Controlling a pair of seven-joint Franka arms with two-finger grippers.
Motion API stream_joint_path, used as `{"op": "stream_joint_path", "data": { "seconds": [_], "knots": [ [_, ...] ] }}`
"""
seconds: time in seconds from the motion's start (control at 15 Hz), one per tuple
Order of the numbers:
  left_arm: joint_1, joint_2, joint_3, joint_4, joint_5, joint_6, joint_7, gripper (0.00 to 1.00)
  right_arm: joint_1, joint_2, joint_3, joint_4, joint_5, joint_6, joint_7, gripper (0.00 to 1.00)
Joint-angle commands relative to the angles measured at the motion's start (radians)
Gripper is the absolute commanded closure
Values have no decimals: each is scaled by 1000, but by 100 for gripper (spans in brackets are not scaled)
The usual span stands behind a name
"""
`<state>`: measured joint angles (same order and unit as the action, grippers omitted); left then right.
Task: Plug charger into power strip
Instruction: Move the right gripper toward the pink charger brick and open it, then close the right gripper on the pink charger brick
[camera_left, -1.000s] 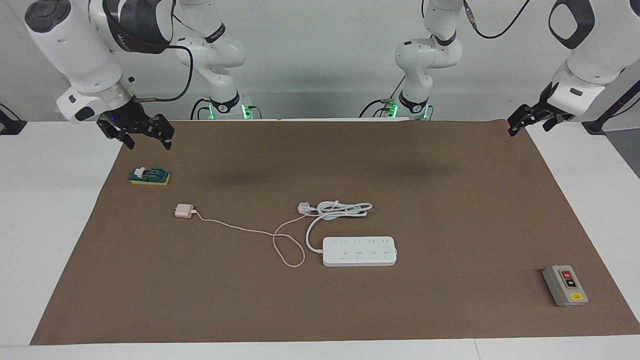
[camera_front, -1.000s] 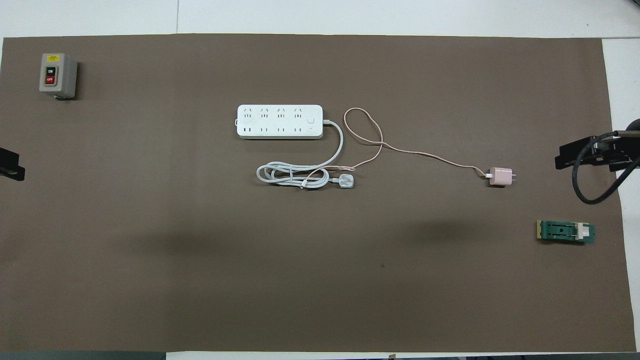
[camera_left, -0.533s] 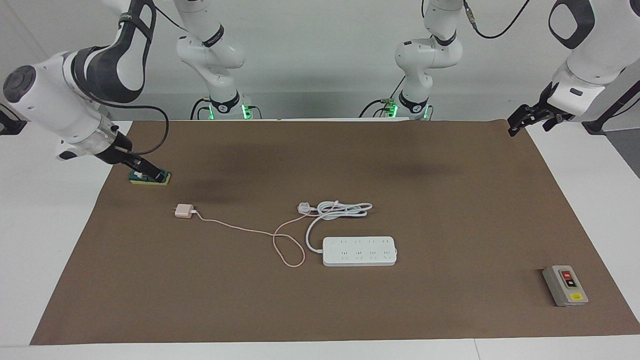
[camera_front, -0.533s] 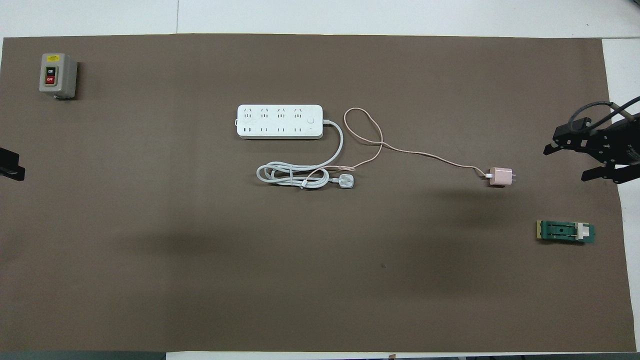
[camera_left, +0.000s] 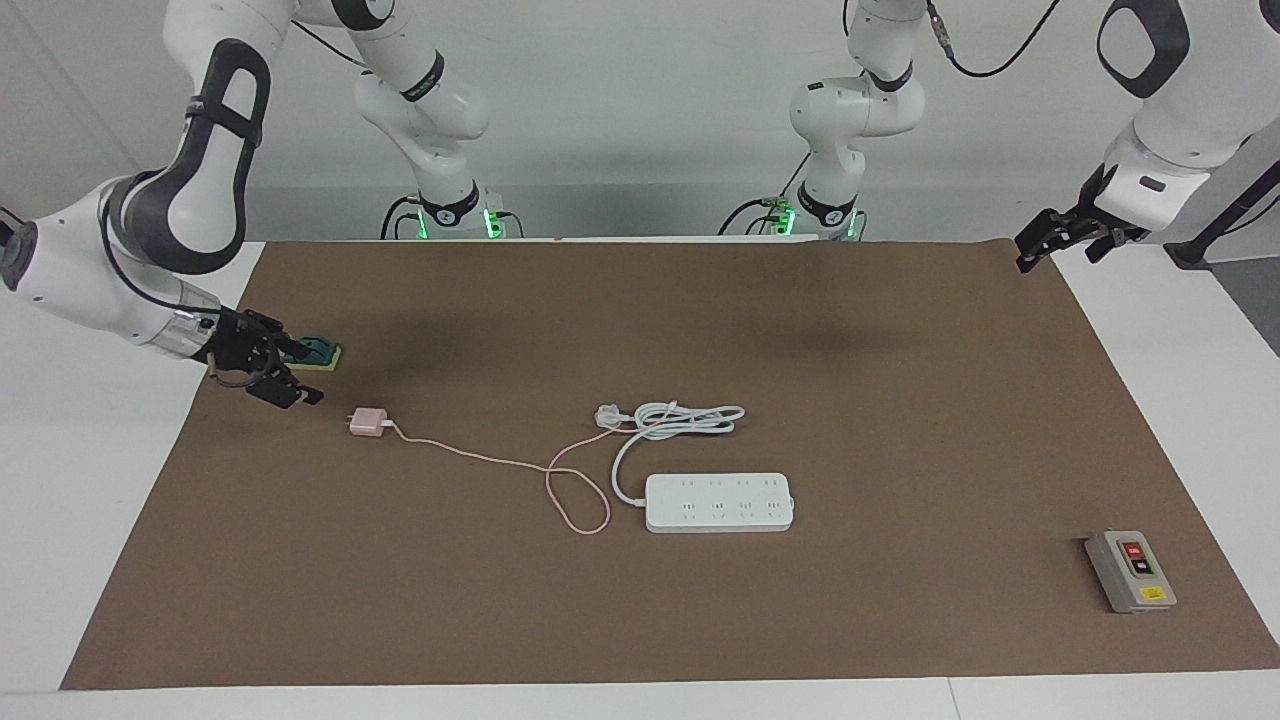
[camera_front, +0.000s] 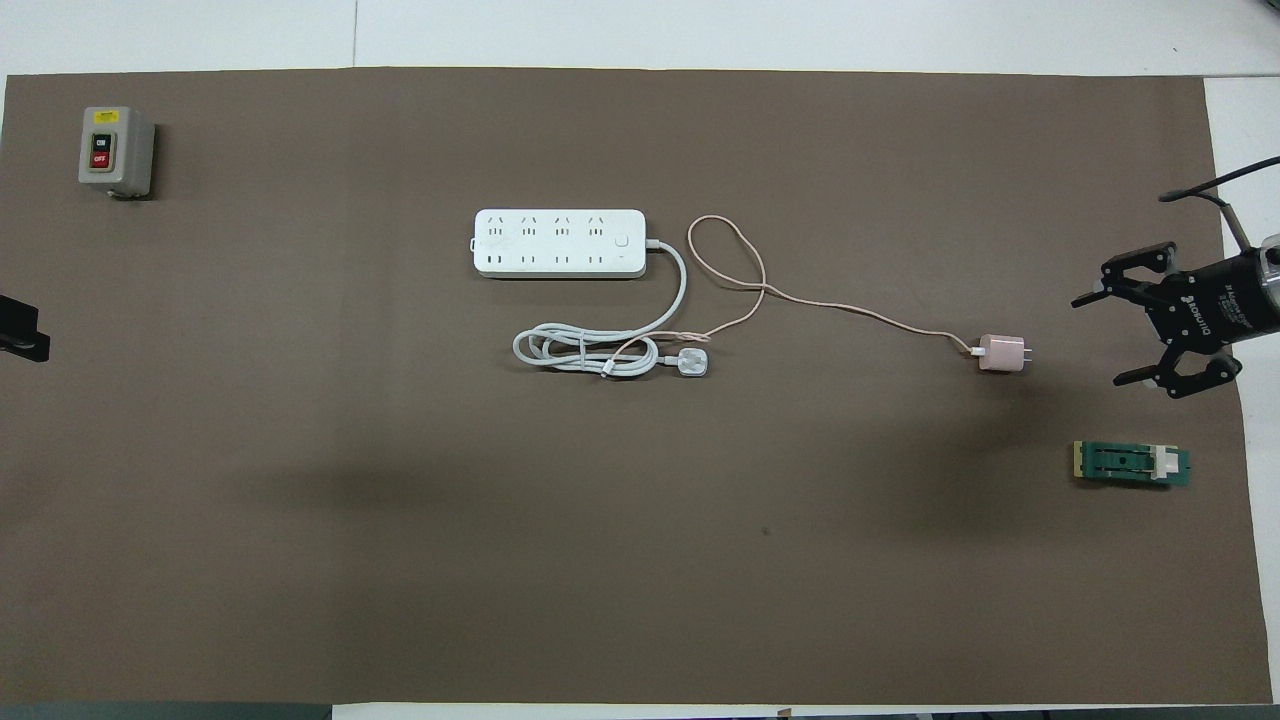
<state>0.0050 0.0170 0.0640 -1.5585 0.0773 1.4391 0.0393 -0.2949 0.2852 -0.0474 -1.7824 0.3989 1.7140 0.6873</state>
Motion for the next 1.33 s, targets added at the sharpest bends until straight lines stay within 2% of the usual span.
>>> {"op": "stream_joint_path", "data": {
  "seconds": [0.0, 0.13, 0.6, 1.07, 1.27],
  "knots": [
    [10, -29, -6, -35, -13, 18, 8, 0, -10, 69, 8, -2, 32, 6, 77, 0],
    [10, -29, -6, -35, -13, 18, 8, 0, -12, 106, 8, -3, 52, 6, 99, 0],
    [10, -29, -6, -35, -13, 20, 8, 0, -6, 127, 8, -45, 167, 105, 135, 0],
    [10, -29, -6, -35, -13, 18, 8, 0, 10, 126, 9, -95, 182, 173, 120, 0],
    [10, -29, -6, -35, -13, 20, 8, 0, 8, 129, 11, -124, 189, 216, 55, 0]
  ]
}}
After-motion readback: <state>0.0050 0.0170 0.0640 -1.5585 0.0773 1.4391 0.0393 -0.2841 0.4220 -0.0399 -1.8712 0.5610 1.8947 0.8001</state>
